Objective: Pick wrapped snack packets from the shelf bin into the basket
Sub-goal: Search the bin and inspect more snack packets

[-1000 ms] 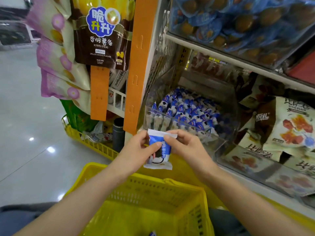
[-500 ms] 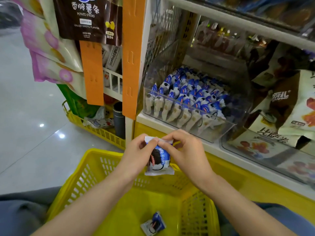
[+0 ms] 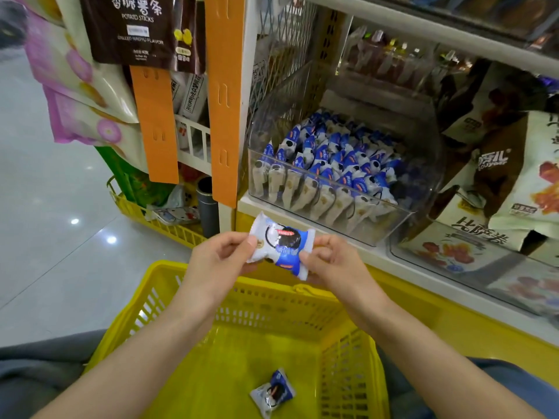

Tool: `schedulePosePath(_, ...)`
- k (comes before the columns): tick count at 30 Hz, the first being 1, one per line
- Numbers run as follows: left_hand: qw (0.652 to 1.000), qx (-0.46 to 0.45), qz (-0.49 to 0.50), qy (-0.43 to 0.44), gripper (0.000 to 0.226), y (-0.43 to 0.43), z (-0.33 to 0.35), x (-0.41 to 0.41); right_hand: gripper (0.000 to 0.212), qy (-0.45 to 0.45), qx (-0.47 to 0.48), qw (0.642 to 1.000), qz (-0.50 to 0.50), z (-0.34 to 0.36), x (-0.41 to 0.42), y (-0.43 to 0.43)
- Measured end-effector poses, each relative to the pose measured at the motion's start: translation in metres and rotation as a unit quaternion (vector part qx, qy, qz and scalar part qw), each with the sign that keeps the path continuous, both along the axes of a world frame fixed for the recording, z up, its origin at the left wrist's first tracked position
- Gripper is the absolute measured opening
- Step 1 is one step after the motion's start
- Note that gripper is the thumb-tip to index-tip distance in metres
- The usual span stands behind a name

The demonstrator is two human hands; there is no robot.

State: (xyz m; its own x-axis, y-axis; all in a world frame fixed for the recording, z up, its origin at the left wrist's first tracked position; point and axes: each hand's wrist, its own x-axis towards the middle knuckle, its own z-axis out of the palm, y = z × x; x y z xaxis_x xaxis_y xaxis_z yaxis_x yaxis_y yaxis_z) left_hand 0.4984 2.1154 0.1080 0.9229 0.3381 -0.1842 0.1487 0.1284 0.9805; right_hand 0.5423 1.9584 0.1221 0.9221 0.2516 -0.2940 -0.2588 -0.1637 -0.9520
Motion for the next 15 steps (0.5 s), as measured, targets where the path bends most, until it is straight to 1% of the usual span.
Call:
schedulePosePath(2,1.0,0.027,0.015,-0.005,0.011,0.003,-0.002,0.001,0.025,0.008,-0.035,0.999,0.027,-0.003,-0.002,0.001)
schedulePosePath(3,0.998,0.058,0.018,-0.008,0.012,0.004,-0.003,0.002,0.031,-0.011,-0.066,0.997,0.04,-0.006,-0.003,0.001)
schedulePosePath(4,0.995,0.099,0.021,-0.015,0.013,0.006,-0.004,0.002,0.04,-0.055,-0.122,0.989,0.06,-0.008,-0.003,0.001)
schedulePosePath(5,0.988,0.149,0.02,-0.028,0.014,0.007,-0.004,0.003,0.051,-0.115,-0.189,0.971,0.086,-0.01,-0.004,0.0)
schedulePosePath(6,0.978,0.203,0.014,-0.045,0.015,0.008,-0.004,0.002,0.058,-0.174,-0.235,0.95,0.106,-0.011,-0.005,0.0)
schedulePosePath(7,0.966,0.249,0.001,-0.065,0.015,0.008,-0.003,0.001,0.059,-0.222,-0.245,0.937,0.115,-0.011,-0.007,0.001)
schedulePosePath(8,0.956,0.279,-0.016,-0.085,0.014,0.006,-0.002,0.0,0.055,-0.255,-0.231,0.932,0.115,-0.009,-0.009,0.002)
schedulePosePath(10,0.945,0.304,-0.054,-0.112,0.013,0.001,-0.001,-0.004,0.037,-0.288,-0.185,0.934,0.107,-0.008,-0.011,0.004)
schedulePosePath(12,0.933,0.327,-0.087,-0.124,0.013,-0.004,-0.002,-0.007,0.014,-0.29,-0.157,0.938,0.104,-0.006,-0.012,0.005)
schedulePosePath(13,0.927,0.338,-0.098,-0.128,0.012,-0.006,-0.002,-0.009,0.006,-0.288,-0.151,0.94,0.104,-0.005,-0.011,0.006)
schedulePosePath(15,0.928,0.332,-0.107,-0.127,0.012,-0.007,-0.004,-0.009,0.005,-0.285,-0.154,0.94,0.104,-0.004,-0.011,0.006)
